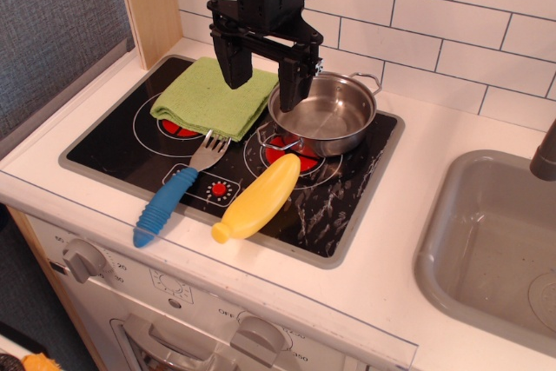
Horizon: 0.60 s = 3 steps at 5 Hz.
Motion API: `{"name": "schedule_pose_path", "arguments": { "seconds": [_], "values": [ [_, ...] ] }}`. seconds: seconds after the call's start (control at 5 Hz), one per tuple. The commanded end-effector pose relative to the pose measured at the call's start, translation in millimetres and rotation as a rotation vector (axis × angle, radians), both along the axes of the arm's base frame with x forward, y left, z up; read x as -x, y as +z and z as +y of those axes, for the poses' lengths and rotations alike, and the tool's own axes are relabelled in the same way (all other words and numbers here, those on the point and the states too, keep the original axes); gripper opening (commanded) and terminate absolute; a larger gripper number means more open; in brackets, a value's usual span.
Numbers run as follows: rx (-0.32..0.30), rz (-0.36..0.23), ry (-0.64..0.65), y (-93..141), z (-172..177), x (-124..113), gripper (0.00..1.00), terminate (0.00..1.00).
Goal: Put the banana on the green cloth
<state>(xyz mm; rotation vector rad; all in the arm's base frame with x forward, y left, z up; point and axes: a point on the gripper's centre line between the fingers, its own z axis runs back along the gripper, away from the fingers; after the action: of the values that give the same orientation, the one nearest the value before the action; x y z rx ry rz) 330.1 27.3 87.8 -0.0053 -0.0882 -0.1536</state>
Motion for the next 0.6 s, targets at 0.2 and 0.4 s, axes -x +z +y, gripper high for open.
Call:
{"name": "schedule_pose_path", "arguments": {
  "seconds": [0.2, 0.4],
  "values": [
    [0.006, -0.05, -0.026, 11, -8, 21, 1.0, 0.0],
    [0.023, -0.084, -0.068, 14, -21, 49, 1.0, 0.0]
  ]
}}
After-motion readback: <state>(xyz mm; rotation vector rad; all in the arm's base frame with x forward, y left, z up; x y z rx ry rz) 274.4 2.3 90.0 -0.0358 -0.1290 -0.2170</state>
